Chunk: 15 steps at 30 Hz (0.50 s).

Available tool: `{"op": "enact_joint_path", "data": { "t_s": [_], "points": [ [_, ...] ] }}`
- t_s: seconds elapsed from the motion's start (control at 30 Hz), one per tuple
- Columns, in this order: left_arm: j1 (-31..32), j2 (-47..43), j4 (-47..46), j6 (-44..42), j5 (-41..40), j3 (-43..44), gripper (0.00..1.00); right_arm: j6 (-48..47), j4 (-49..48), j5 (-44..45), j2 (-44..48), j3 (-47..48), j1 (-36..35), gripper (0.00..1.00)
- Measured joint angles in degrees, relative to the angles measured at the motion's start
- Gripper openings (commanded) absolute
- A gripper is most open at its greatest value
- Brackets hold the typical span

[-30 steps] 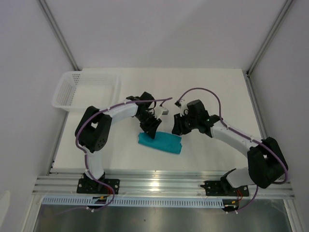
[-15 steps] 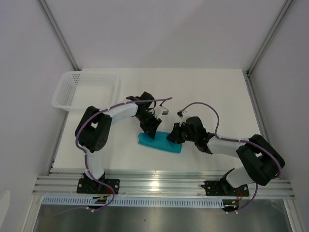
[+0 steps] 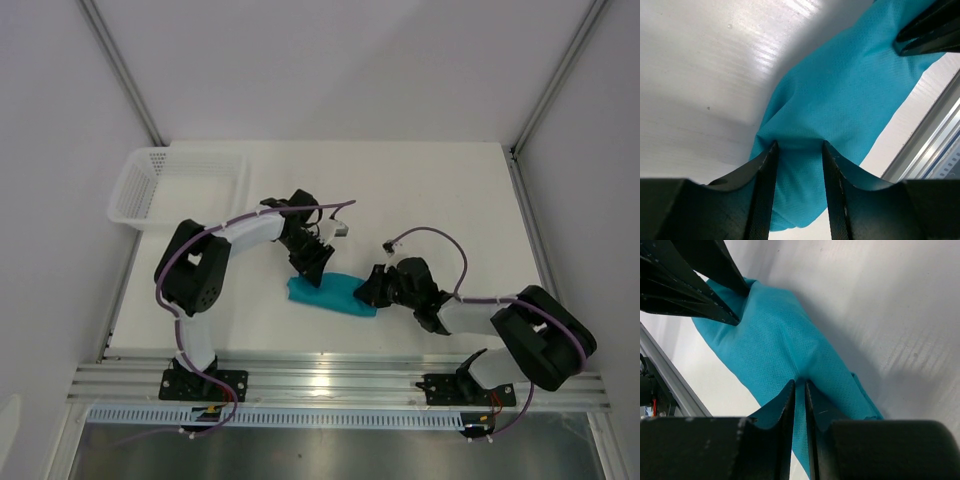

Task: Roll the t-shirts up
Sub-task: Roll the tshirt

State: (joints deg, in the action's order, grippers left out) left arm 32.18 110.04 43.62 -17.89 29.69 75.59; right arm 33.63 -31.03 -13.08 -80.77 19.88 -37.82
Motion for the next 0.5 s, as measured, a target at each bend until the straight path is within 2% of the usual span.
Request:
{"op": "enact_joint_path", "data": {
  "t_s": [0.3,0.5],
  "points": [
    [-4.3,-5.3,0.2,1.1,-1.6,-1.4,0.43,0.5,-0.9,0.2,0.4,-1.1,0.6,0.17],
    [-4.7,-6.0,0.2,0.9,-2.9,-5.0,0.42,0.7,-0.9,0.2,0.4,-1.1,0.6,0.17]
  ]
}}
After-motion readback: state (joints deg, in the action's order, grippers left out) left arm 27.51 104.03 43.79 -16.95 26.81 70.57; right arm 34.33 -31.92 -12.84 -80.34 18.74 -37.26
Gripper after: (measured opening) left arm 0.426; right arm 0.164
